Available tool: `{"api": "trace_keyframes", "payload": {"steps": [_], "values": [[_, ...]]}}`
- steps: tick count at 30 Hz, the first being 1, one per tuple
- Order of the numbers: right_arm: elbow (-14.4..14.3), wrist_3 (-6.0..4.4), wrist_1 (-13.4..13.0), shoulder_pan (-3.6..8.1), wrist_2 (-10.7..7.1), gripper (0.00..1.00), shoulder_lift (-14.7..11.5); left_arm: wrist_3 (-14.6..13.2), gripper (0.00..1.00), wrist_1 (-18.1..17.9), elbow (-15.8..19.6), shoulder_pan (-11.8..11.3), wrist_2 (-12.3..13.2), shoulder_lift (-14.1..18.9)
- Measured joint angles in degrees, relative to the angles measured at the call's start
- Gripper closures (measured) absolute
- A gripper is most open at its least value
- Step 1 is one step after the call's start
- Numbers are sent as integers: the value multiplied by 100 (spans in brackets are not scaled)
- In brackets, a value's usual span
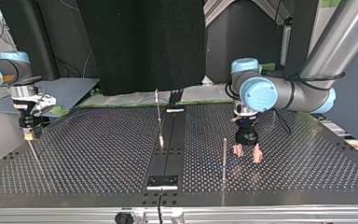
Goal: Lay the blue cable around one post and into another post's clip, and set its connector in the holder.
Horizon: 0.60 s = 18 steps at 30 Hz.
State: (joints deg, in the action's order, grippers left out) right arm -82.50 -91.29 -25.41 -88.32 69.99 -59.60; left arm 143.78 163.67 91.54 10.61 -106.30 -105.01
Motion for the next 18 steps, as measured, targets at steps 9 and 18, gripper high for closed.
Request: {"api": "trace_keyframes", "payload": {"steps": [9, 18], "values": [[36, -71, 91, 3, 16, 78, -2, 0, 0, 7, -22, -3, 0, 2], [-18, -75, 310, 7, 20, 78, 3, 0, 0, 9, -23, -3, 1, 3]]}}
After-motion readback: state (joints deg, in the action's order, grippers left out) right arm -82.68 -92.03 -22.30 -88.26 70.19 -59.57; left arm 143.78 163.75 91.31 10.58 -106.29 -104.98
